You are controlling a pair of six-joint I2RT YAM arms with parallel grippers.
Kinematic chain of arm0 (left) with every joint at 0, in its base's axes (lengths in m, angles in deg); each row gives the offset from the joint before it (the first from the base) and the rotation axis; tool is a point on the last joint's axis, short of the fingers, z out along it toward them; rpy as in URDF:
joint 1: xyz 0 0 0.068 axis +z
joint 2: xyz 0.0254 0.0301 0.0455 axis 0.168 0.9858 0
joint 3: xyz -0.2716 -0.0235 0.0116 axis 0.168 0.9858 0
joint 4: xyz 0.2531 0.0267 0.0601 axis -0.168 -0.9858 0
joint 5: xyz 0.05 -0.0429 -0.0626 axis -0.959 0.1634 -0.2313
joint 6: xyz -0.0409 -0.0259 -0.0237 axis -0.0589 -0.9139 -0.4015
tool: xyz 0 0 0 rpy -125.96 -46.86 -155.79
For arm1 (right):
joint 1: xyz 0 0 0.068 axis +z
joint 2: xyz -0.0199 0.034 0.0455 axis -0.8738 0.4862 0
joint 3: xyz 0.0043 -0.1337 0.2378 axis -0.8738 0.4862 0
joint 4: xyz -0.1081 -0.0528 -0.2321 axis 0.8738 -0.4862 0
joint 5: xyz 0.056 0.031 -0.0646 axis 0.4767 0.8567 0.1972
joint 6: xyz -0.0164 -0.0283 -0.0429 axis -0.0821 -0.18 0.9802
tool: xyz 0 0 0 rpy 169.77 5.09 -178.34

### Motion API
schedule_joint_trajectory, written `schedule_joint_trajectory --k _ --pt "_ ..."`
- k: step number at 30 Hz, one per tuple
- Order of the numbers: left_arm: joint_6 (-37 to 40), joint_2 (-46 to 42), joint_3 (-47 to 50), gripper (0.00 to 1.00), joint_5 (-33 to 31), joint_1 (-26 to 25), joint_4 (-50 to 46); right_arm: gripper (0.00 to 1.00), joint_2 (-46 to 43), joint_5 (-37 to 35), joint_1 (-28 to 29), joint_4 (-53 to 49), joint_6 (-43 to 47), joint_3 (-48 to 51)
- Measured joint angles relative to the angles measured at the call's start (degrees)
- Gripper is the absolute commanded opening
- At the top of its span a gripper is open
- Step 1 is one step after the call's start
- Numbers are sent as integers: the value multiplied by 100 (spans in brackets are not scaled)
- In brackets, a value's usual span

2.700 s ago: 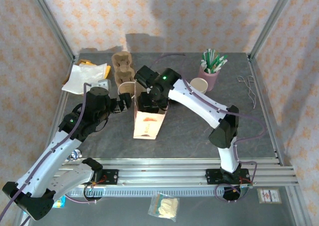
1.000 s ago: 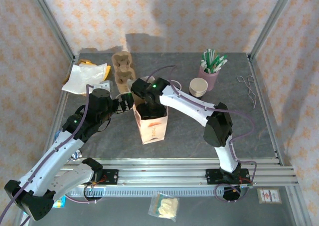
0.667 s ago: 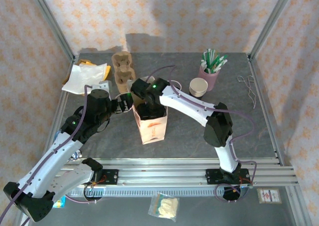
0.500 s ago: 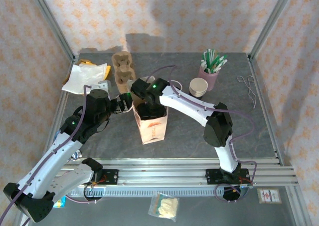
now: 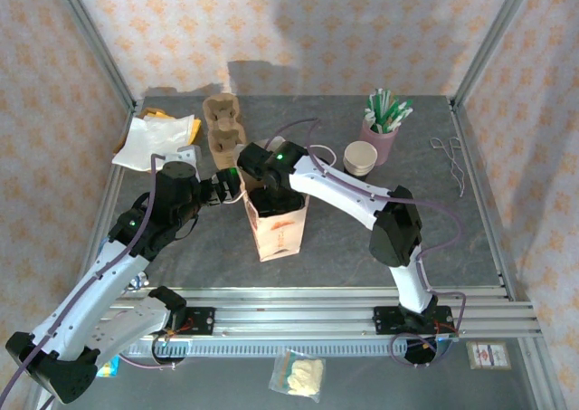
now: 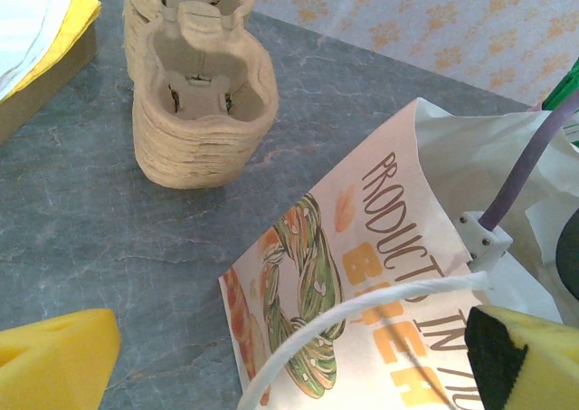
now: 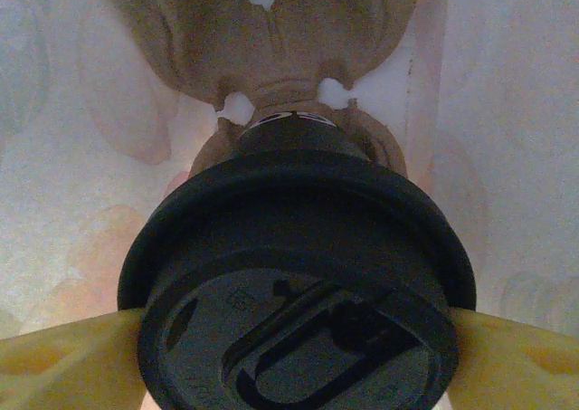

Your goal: Pack the takeout coffee

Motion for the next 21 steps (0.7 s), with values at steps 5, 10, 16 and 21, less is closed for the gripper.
schedule_joint_trajectory --k 5,10,16,21 --pt "0 2 0 99 0 0 0 96 2 -109 0 -98 11 -59" --pt "2 4 0 99 2 0 0 100 2 -190 0 -164 37 -59" --pt "2 4 -28 99 2 0 0 100 2 -236 0 -205 35 -109" --pt "2 9 -42 99 2 0 0 100 2 -286 0 -205 37 -232"
